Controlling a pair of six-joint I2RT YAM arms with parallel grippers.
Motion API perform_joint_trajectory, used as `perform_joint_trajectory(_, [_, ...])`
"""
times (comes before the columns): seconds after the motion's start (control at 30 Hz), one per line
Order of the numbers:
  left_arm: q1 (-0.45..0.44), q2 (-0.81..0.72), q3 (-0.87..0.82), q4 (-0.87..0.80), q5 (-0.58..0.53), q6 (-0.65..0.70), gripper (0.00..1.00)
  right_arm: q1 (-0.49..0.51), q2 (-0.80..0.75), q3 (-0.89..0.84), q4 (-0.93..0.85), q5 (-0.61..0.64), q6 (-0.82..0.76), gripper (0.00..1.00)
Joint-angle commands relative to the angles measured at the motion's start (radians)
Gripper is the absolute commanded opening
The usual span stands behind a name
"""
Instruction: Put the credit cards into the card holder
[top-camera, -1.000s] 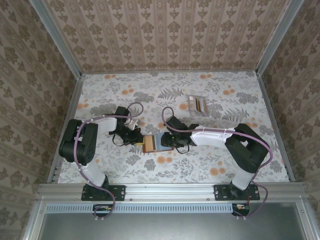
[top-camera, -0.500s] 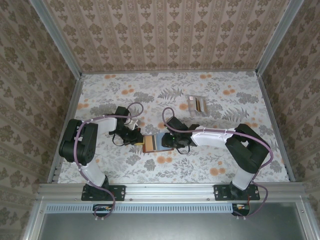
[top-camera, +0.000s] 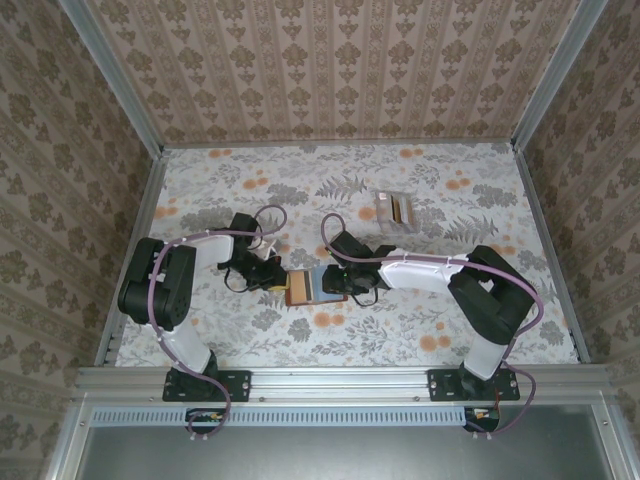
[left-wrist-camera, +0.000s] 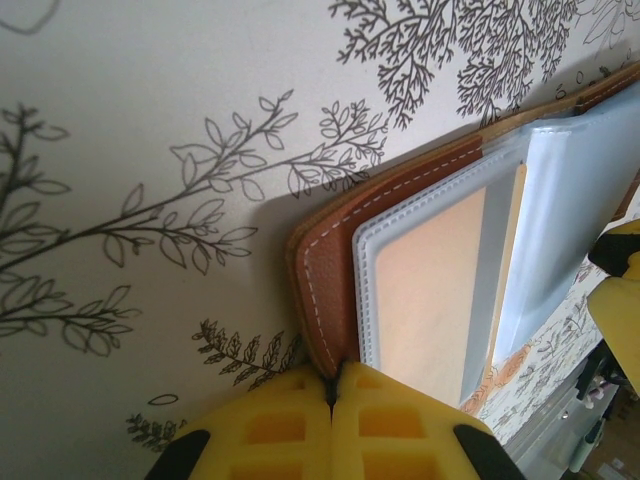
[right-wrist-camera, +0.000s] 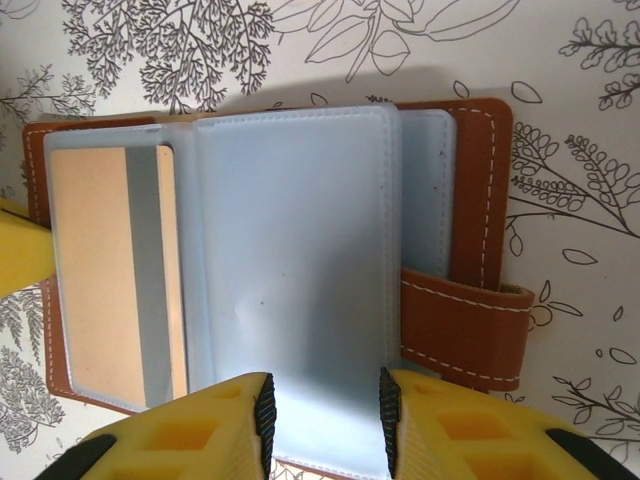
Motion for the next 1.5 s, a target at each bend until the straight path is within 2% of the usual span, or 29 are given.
perform_joint_trajectory(0.0, [0.007,0.023,0.002,-0.044,-0.008,0.025,0.0,-0.002,0.011,0.012,-0.037,0.019,-0.014,0.37])
perform_joint_trajectory(0.7, [0.007,0.022,0.003,-0.044,-0.007,0.025,0.0,0.019,0.036,0.057,-0.028,-0.003,-0.029,0.36])
perform_joint_trajectory(1.17, [0.007,0.02,0.002,-0.043,-0.005,0.024,0.0,0.02,0.039,0.039,0.042,-0.046,-0.034,0.37])
perform_joint_trajectory(1.3, [0.007,0.02,0.002,-0.042,-0.005,0.025,0.0,0.019,0.026,0.032,0.03,-0.027,-0.03,0.37])
perform_joint_trajectory(1.47, [0.007,0.018,0.002,-0.042,-0.002,0.023,0.0,0.025,-0.049,0.01,-0.037,0.086,-0.028,0.37])
